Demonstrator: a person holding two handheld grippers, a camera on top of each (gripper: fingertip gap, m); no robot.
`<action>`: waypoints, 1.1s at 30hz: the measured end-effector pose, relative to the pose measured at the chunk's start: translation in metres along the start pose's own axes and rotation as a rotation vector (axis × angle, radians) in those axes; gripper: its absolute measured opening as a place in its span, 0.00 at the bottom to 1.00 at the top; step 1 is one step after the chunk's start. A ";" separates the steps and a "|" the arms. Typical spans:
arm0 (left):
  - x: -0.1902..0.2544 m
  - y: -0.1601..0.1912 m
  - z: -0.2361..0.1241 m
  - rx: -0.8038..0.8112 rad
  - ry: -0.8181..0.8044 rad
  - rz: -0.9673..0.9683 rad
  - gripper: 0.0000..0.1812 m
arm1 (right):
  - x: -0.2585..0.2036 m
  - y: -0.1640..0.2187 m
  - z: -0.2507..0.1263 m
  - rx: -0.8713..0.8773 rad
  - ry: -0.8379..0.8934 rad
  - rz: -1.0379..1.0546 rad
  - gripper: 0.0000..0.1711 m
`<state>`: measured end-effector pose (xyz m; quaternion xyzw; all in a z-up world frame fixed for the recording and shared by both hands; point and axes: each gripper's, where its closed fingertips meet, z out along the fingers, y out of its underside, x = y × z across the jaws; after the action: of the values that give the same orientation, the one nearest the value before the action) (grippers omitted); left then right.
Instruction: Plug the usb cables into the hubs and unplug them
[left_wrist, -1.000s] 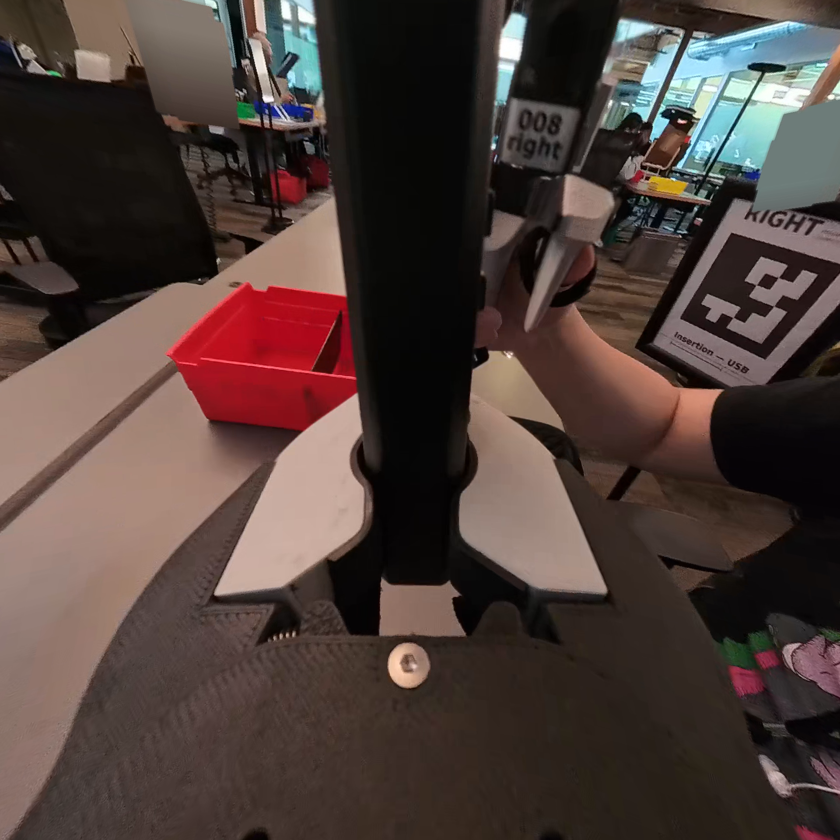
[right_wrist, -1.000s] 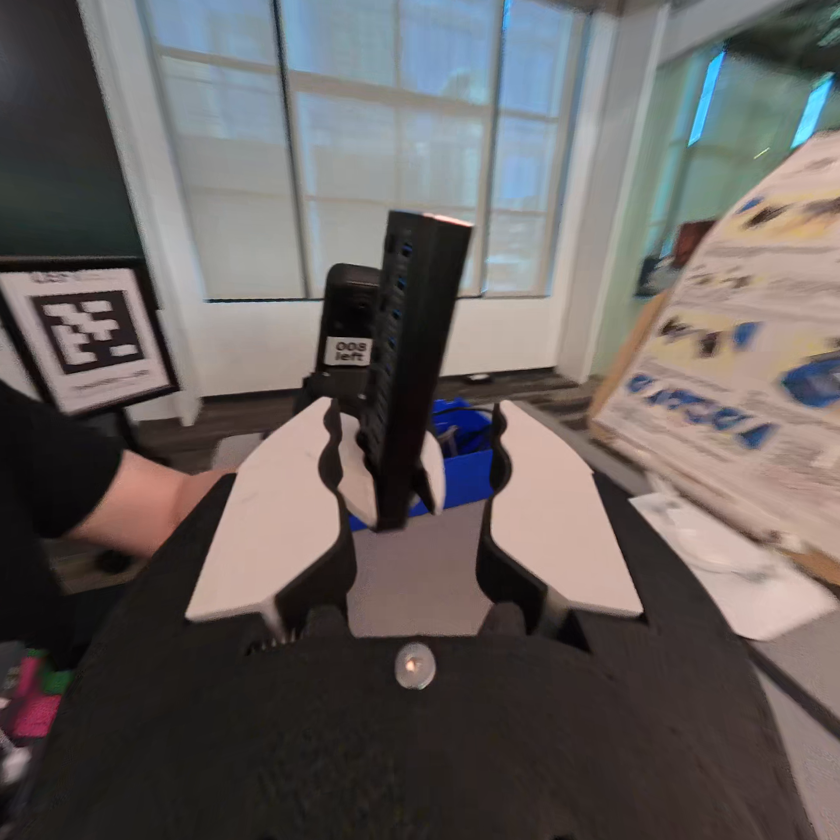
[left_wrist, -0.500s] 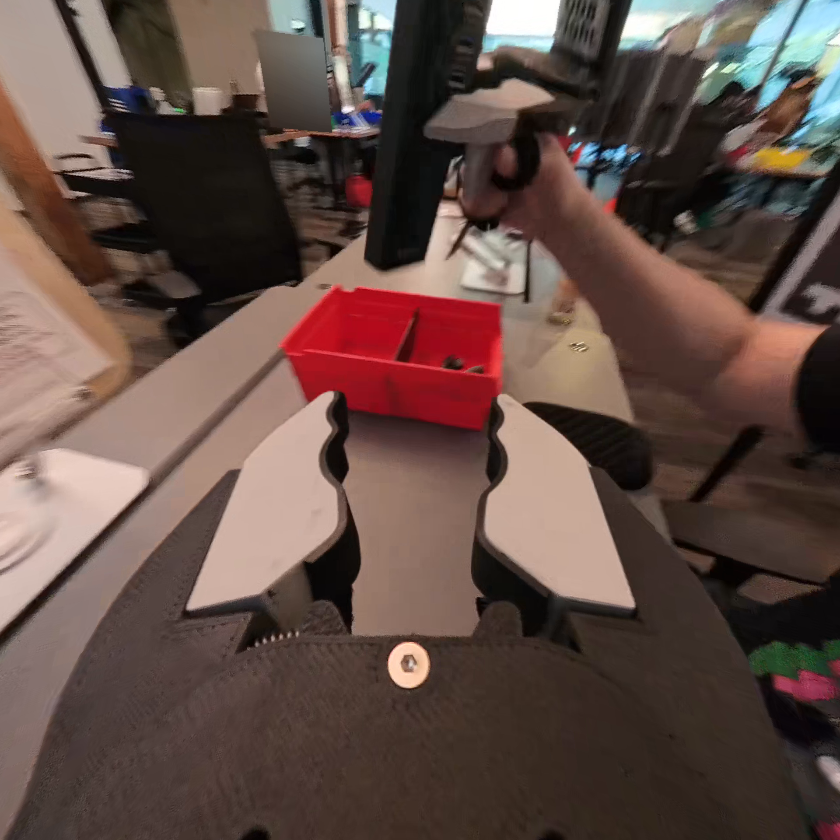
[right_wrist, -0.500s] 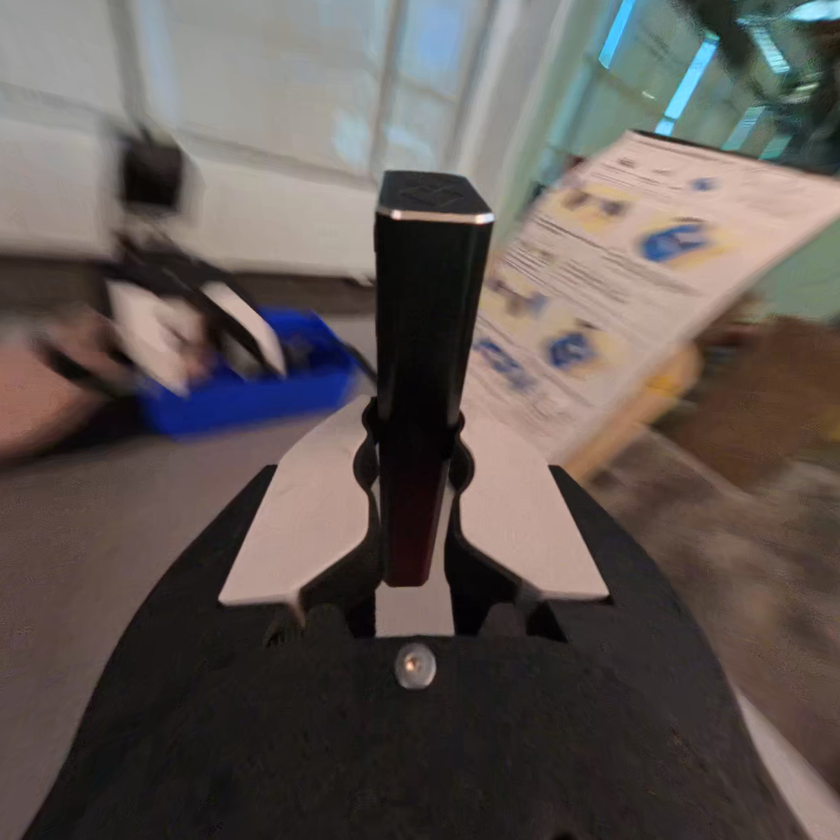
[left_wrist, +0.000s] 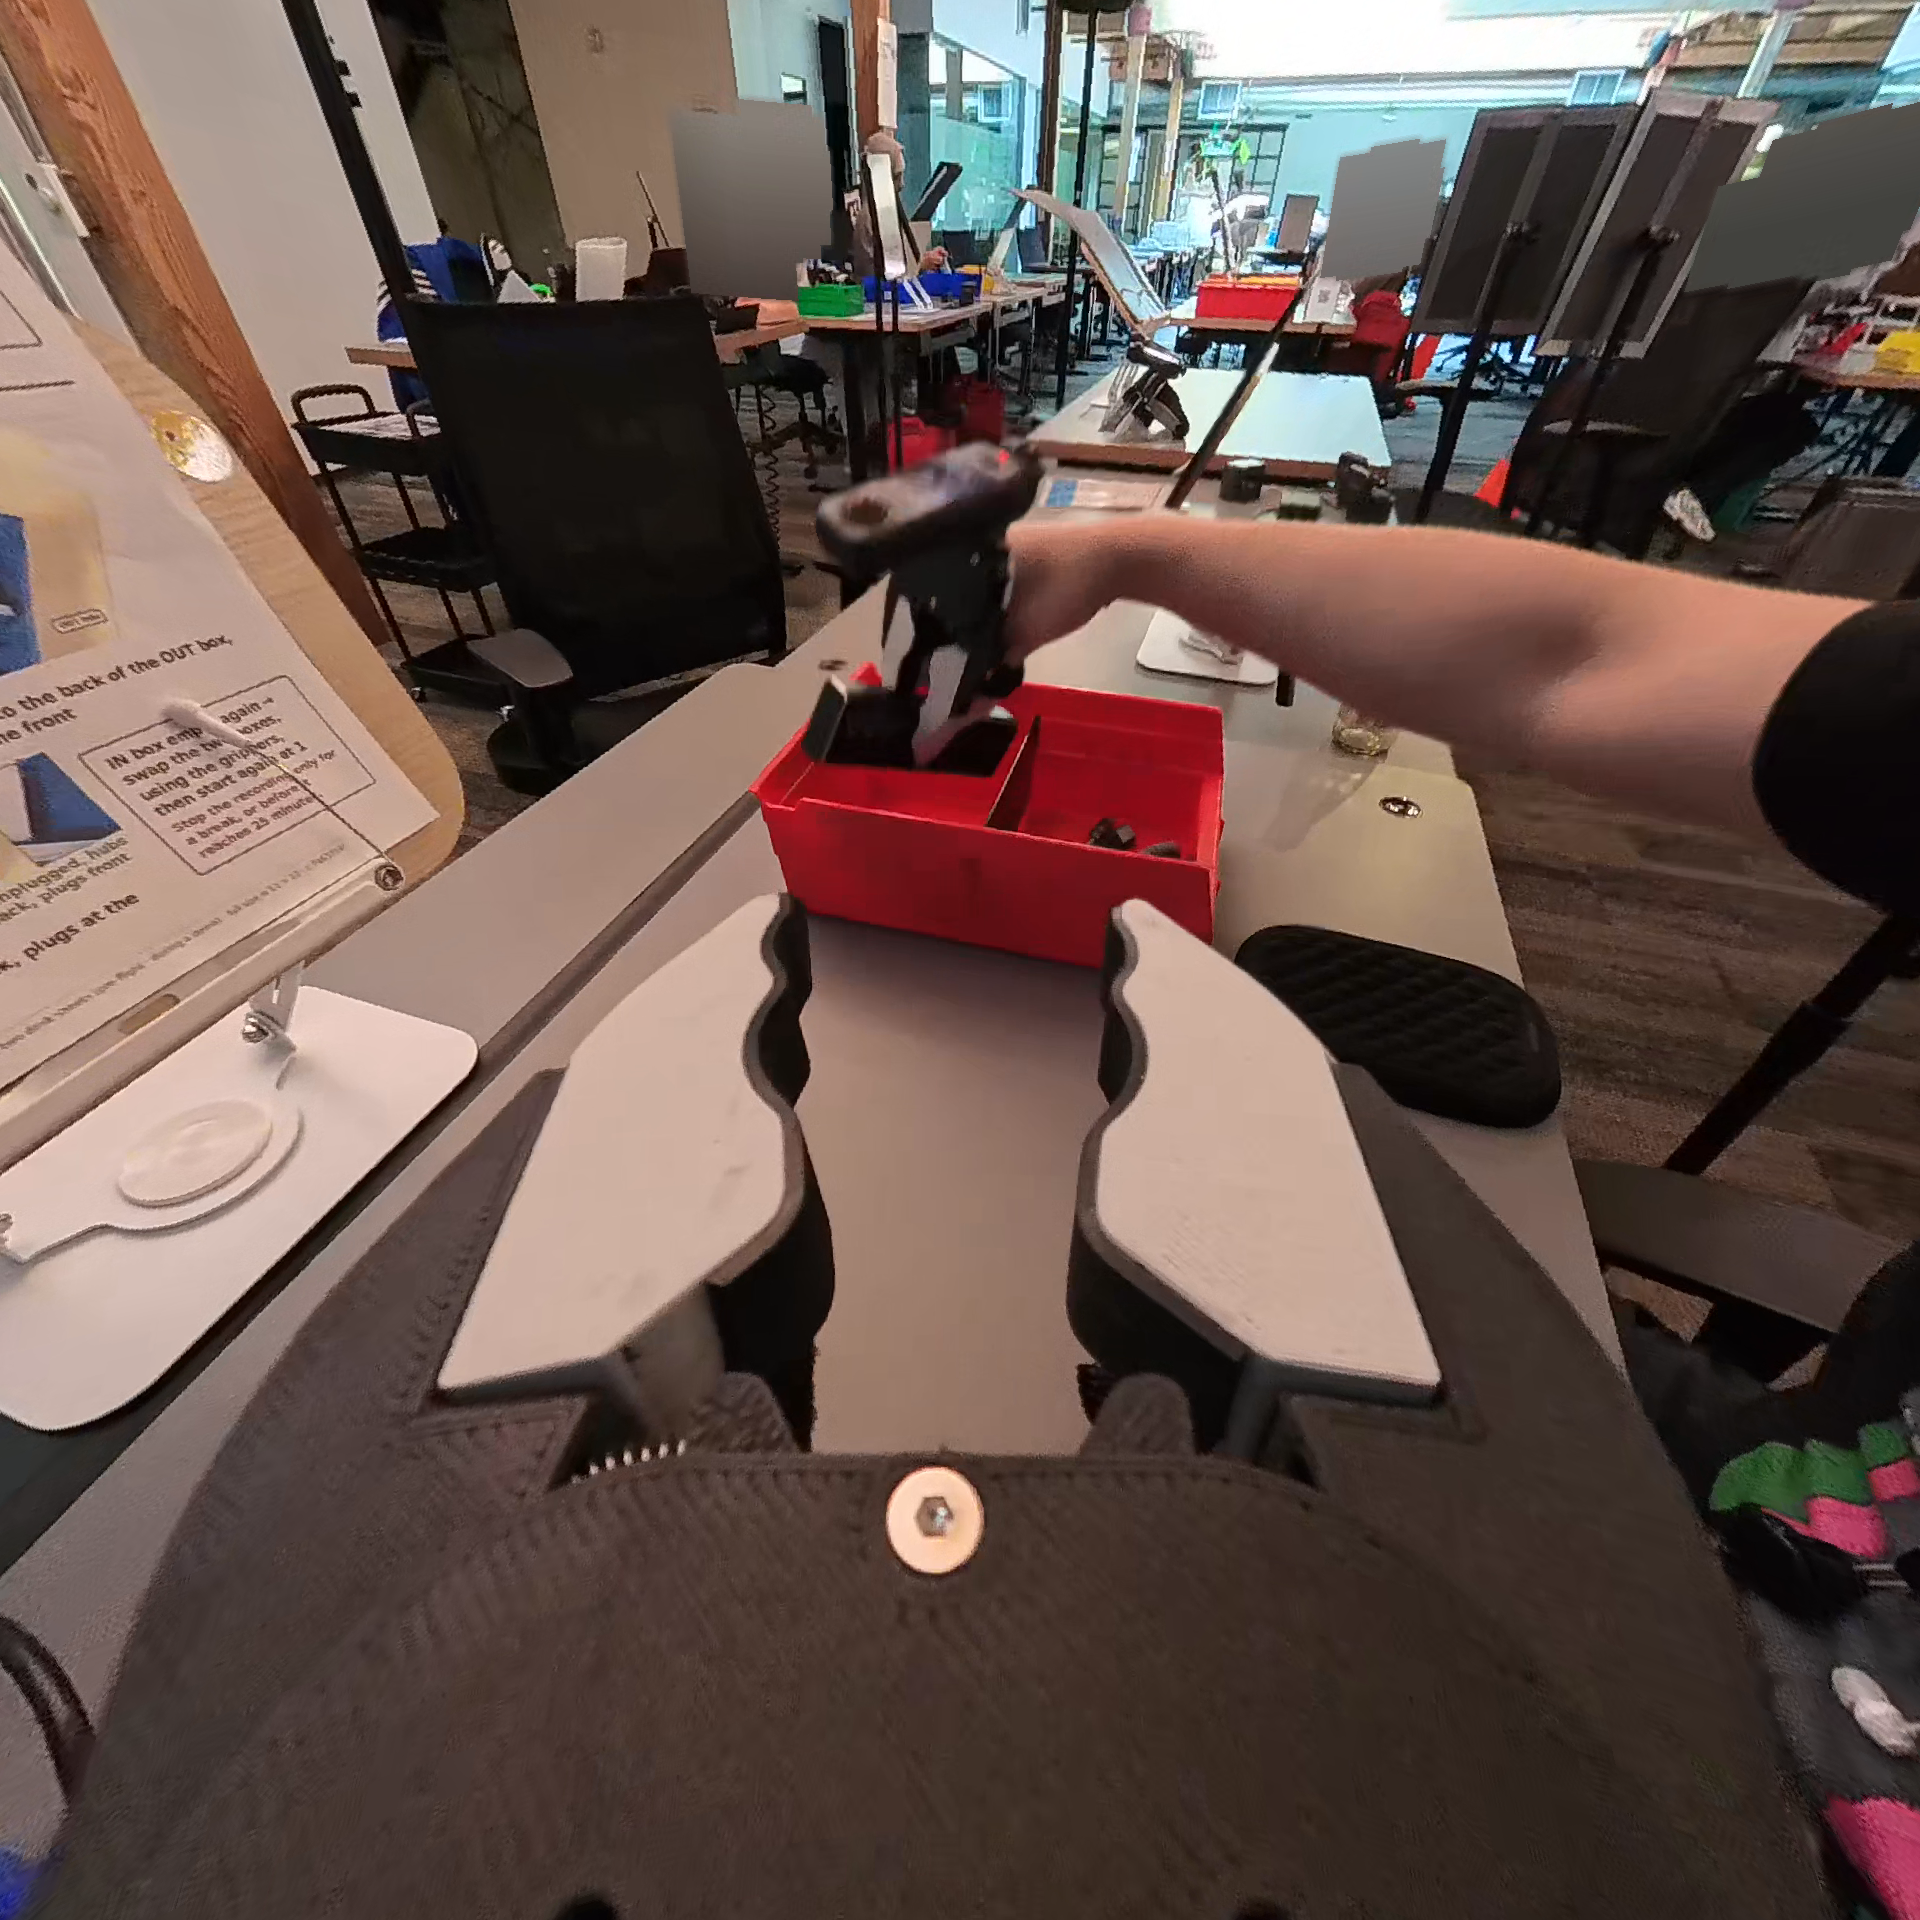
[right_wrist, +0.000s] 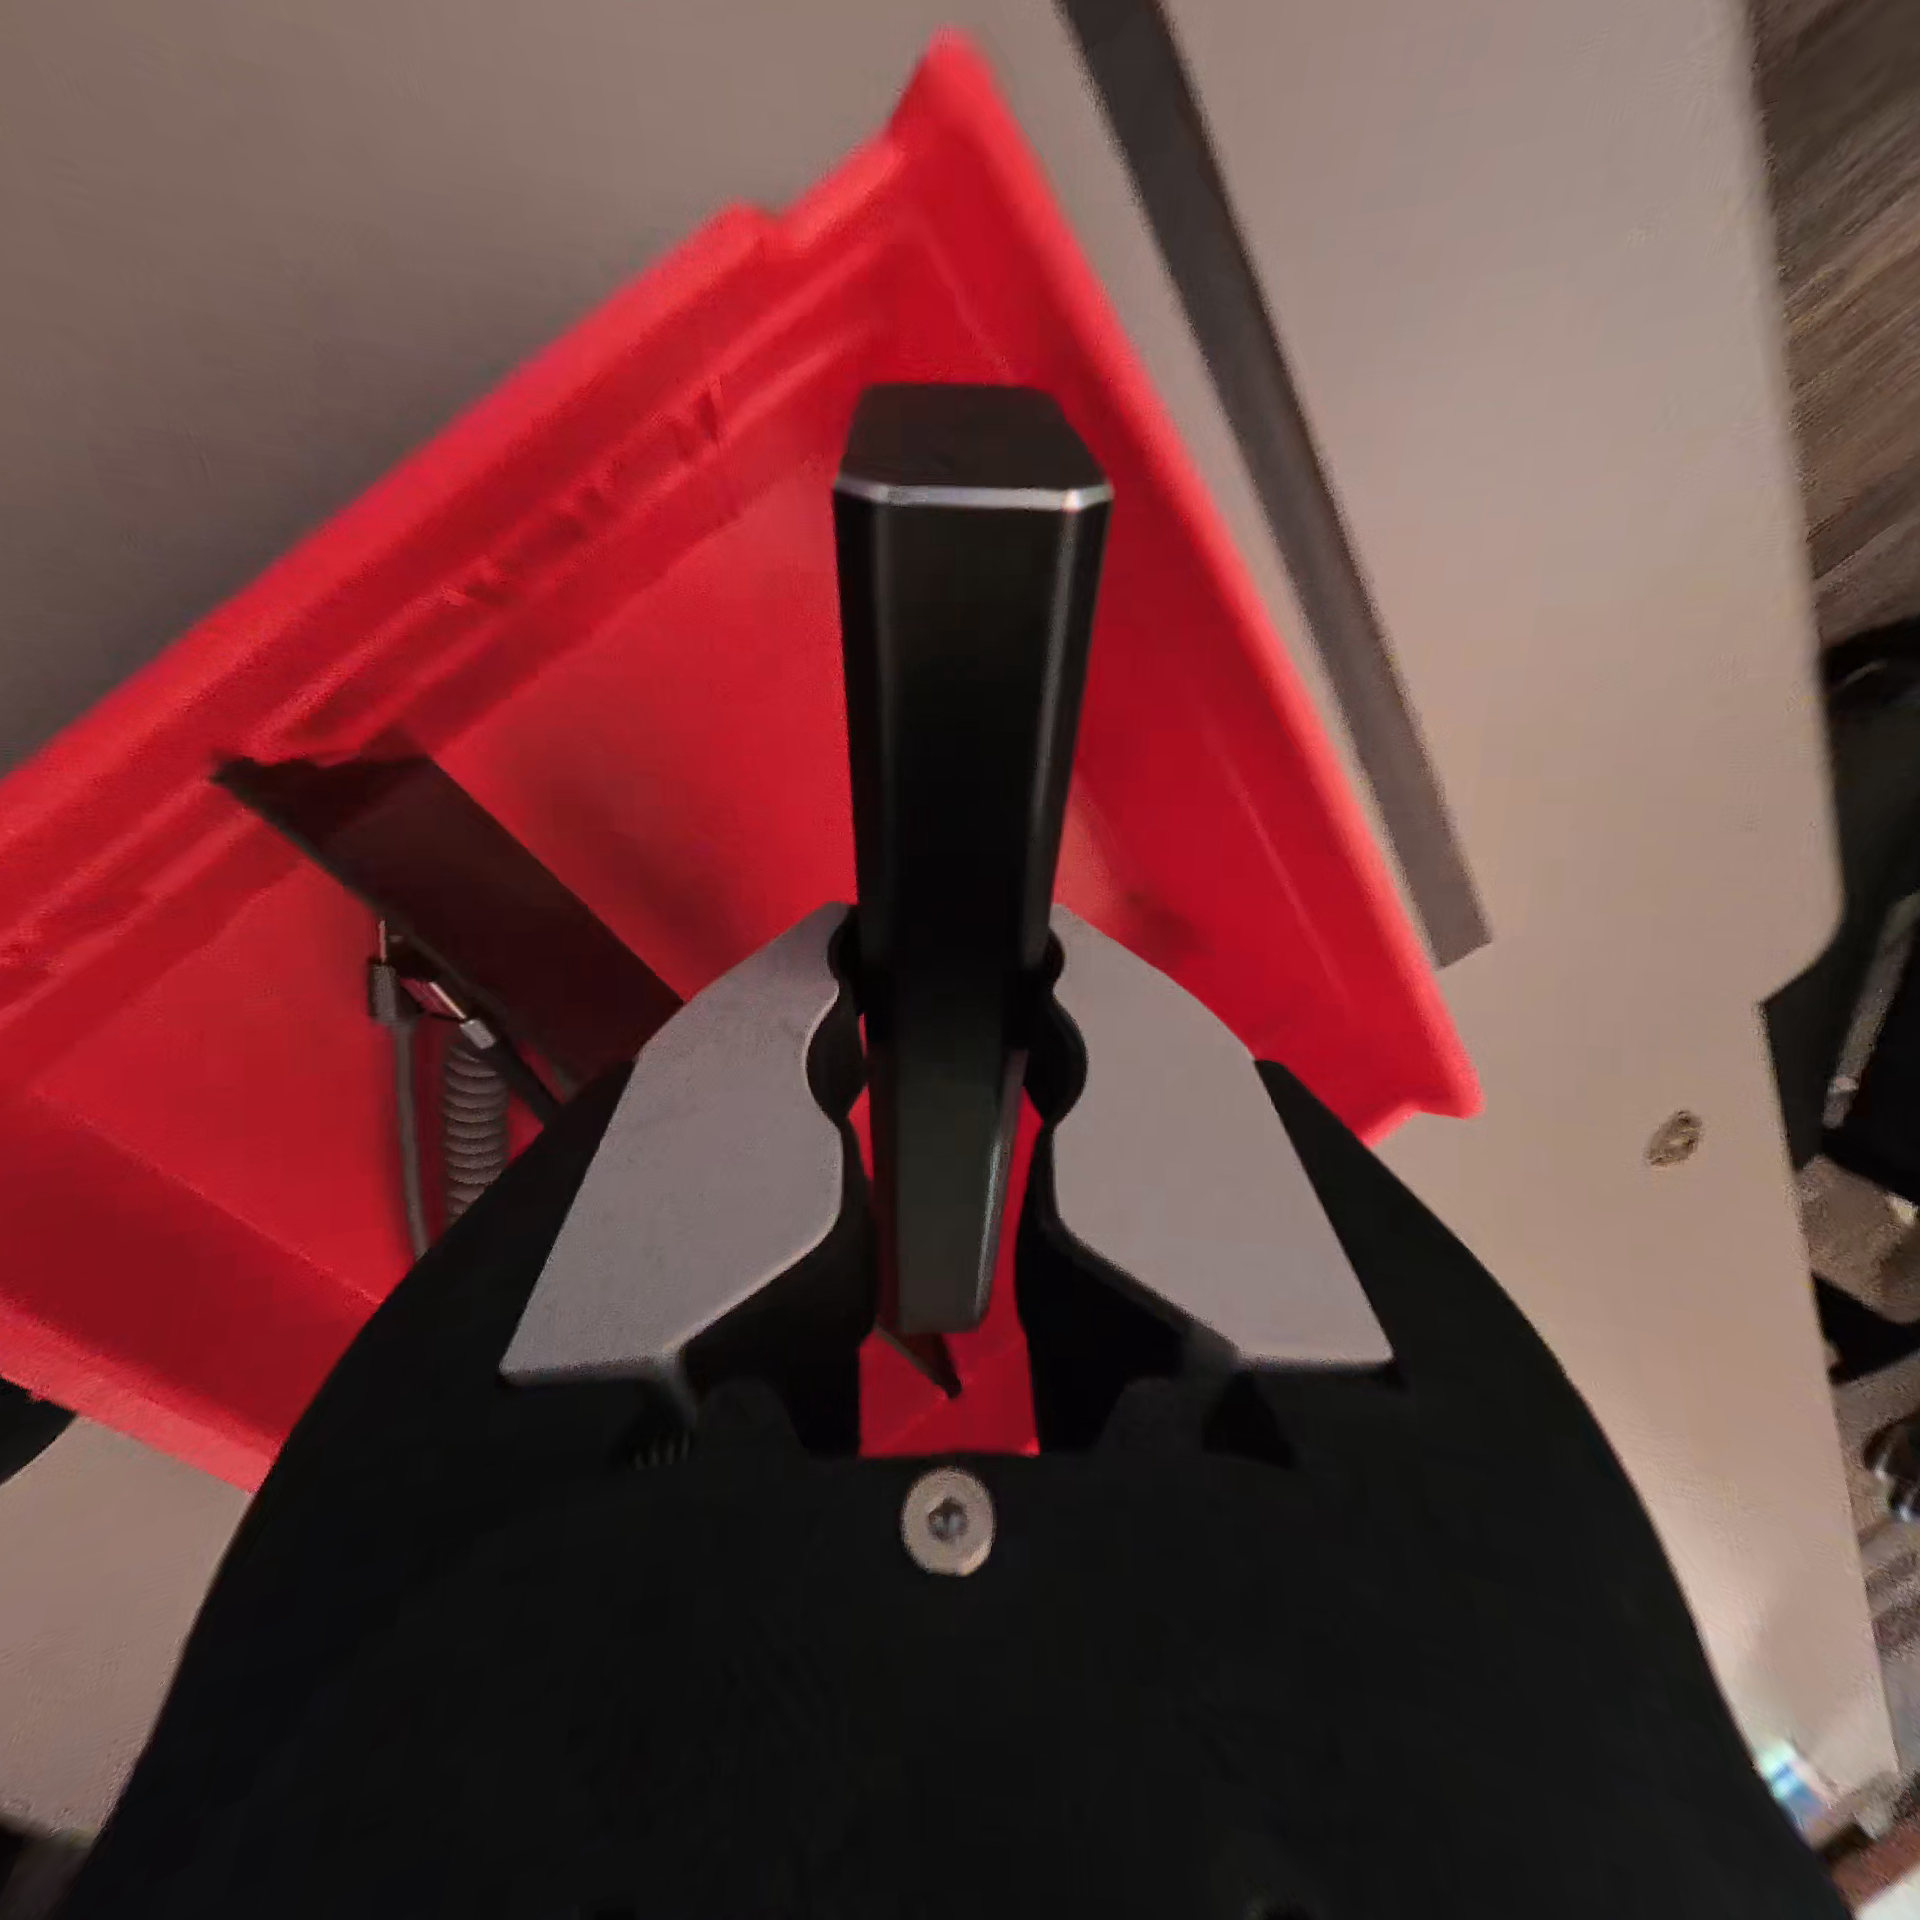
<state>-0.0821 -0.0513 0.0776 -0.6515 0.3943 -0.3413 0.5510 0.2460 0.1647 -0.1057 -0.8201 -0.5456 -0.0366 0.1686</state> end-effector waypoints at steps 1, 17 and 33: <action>0.000 -0.001 0.000 0.008 0.004 -0.005 0.29 | -0.002 0.004 0.011 -0.058 -0.020 -0.011 0.17; -0.016 0.003 -0.006 -0.002 -0.033 -0.011 0.28 | -0.014 0.022 0.072 -0.318 -0.122 -0.133 0.17; -0.012 0.000 -0.008 0.007 -0.026 0.001 0.28 | -0.015 0.023 0.074 -0.306 -0.105 -0.131 0.18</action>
<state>-0.0940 -0.0442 0.0792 -0.6537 0.3864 -0.3340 0.5584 0.2518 0.1664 -0.1847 -0.7997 -0.5940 -0.0871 0.0101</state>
